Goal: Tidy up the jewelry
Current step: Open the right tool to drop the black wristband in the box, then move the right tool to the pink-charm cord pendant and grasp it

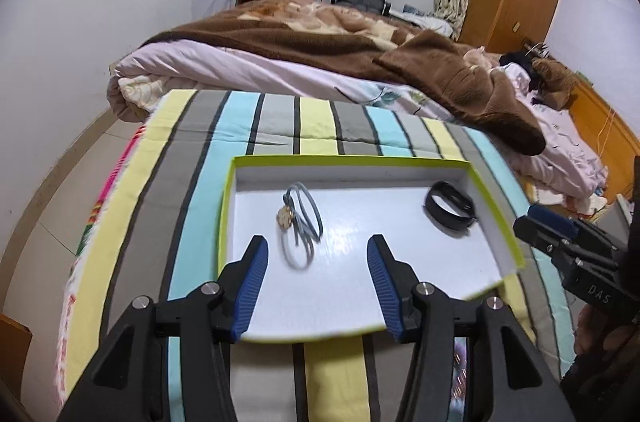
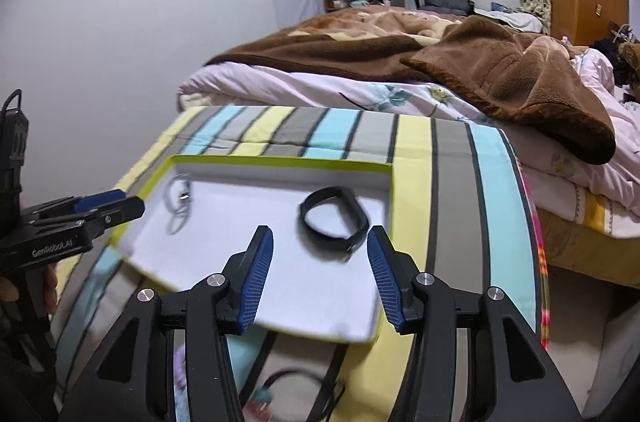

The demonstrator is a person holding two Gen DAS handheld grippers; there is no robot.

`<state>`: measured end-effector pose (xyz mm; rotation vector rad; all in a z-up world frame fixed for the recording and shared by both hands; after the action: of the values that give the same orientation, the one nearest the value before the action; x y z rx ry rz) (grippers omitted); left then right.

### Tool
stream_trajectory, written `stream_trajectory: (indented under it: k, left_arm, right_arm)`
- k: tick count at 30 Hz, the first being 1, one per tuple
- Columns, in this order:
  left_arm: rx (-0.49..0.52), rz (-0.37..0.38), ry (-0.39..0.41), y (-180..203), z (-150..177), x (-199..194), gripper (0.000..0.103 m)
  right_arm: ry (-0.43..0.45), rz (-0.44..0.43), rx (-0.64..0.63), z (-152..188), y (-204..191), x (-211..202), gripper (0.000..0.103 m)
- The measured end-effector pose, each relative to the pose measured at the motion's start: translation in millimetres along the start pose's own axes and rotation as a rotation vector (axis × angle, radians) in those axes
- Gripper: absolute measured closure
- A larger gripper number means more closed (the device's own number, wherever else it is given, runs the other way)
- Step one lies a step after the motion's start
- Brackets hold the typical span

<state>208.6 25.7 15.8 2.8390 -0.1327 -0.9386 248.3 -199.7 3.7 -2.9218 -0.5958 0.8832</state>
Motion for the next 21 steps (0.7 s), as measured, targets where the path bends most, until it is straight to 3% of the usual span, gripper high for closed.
stream_trajectory:
  k: [7, 16, 21]
  left_arm:
    - [-0.031, 0.037, 0.034, -5, 28, -44, 0.049]
    - [-0.068, 0.015, 0.023, -13, 67, -71, 0.049]
    - [-0.070, 0.008, 0.007, -15, 87, -81, 0.042]
  right_arm:
    - [-0.009, -0.016, -0.006, 33, -8, -39, 0.053]
    - [-0.046, -0.028, -0.013, 73, -15, -59, 0.053]
    - [-0.056, -0.049, -0.038, 86, -21, -64, 0.053]
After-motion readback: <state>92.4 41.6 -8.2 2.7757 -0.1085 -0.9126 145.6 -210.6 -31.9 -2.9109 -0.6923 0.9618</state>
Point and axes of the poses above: each gripper's, at about its wrist camera, not at the fingertips, and x roughly the way its jaws point, y to its right, z to its underside, the point moved 3 cm from there along x, roughly the way its jaws point, and after that the axes turned 11 degrees about y, right-handed, at the moved point
